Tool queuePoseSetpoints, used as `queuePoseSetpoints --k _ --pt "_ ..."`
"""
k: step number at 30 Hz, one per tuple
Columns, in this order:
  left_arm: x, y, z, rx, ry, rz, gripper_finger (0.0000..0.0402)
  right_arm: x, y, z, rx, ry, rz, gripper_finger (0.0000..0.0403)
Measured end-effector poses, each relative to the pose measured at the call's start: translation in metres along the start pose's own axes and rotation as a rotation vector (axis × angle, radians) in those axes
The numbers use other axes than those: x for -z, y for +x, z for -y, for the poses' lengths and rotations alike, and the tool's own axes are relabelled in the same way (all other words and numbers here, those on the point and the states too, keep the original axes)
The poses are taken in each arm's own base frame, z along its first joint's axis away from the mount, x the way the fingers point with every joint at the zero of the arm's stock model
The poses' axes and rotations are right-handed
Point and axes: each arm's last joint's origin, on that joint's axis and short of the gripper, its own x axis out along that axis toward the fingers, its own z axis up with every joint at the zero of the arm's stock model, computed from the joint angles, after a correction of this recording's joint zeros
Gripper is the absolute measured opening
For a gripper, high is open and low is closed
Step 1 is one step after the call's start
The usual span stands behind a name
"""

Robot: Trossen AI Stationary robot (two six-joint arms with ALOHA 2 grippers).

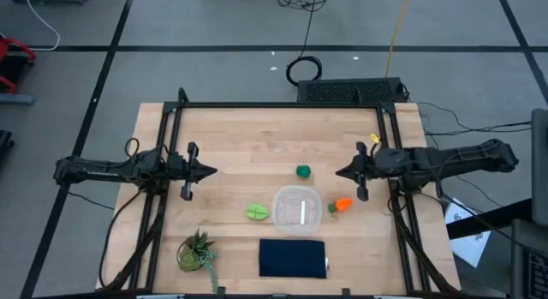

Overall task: Pick and placing Produce into tupperware
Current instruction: Put the orange carrot into the transparent bin

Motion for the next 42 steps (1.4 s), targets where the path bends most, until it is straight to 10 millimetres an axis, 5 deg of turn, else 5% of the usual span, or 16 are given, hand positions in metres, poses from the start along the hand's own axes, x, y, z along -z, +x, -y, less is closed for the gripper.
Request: queuePoseSetpoints --k 8,25,31,42 --pt "0.000 0.000 0.000 0.000 0.003 0.001 0.0001 0.010 0.007 0.000 0.030 0.074 -0.211 0.0039" --pt "0.001 0.000 0.000 -0.008 0.003 -0.013 0.0001 0.019 0.028 -0.009 -0.143 0.024 -0.382 0.0308" --pt "0.002 0.000 0.000 -0.009 0.003 -0.021 0.0001 0.022 0.032 -0.017 -0.211 -0.005 -0.418 0.0341" --pt "0.002 0.000 0.000 -0.009 0.003 -0.021 0.0001 0.038 0.048 -0.020 -0.196 -0.026 -0.521 0.0342"
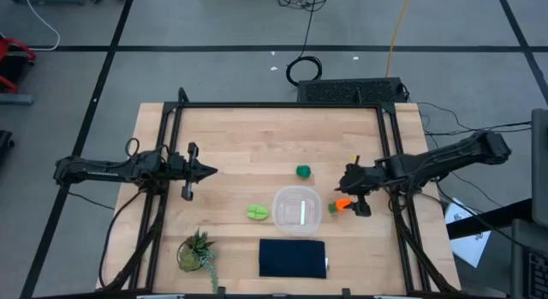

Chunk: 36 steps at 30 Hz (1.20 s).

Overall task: Pick and placing Produce into tupperware
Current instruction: Put the orange carrot into the transparent bin

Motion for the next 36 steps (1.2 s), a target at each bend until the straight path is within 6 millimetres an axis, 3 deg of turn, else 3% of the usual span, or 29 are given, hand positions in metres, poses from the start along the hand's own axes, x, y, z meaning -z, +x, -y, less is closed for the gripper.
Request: queuePoseSetpoints --k 21,36 --pt "0.000 0.000 0.000 -0.001 0.013 0.000 0.0001 0.030 0.042 0.005 -0.014 -0.015 0.007 0.0341" --pt "0.000 0.000 0.000 -0.001 0.018 -0.001 0.0001 0.033 0.047 -0.004 -0.014 -0.186 0.044 0.0333"
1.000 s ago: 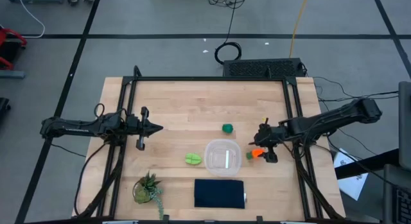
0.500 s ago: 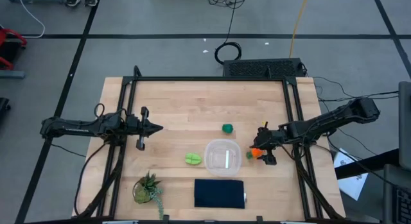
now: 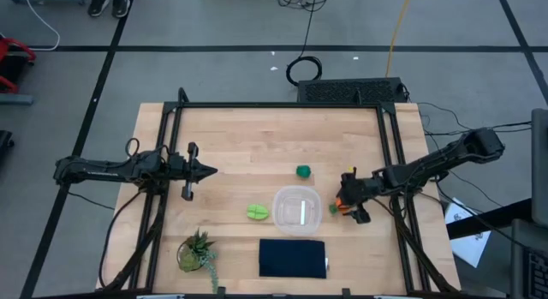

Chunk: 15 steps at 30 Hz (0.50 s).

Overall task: Pick and placing Produce into tupperware
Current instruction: Put the orange carrot into the transparent bin

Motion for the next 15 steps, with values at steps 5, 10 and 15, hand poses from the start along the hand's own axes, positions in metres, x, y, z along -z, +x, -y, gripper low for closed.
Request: queuePoseSetpoints --k 5,10,15 --pt "0.0002 0.0000 0.0000 0.000 0.001 -0.002 0.0001 -0.0011 0.0002 -0.0035 0.009 -0.054 0.014 0.0305" --pt "0.0012 0.0000 0.0001 0.001 0.001 -0.012 0.0001 -0.0029 0.0002 -0.0058 0.003 -0.087 0.034 0.0269" --pt "0.0024 0.0000 0.0001 0.001 0.000 -0.025 0.0001 -0.0028 0.0002 -0.0058 0.003 -0.080 0.032 0.0230"
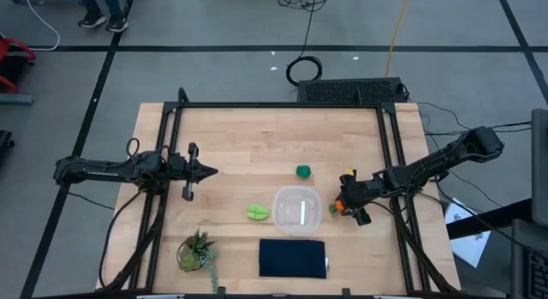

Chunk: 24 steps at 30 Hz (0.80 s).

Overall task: Pick and placing Produce into tupperware
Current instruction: Put the orange carrot into the transparent bin

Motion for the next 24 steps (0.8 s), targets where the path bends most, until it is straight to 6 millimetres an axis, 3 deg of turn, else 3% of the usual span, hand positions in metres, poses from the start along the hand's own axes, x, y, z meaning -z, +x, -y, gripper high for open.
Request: queuePoseSetpoints --k 10,24 --pt "0.0000 0.0000 0.0000 0.000 -0.001 0.000 0.0001 -0.0007 -0.0001 0.0000 0.001 0.009 0.007 0.0150" --pt "-0.0002 0.0000 0.0000 0.000 -0.001 0.002 0.0001 -0.0068 -0.0003 0.0000 -0.002 0.052 0.071 0.0153"
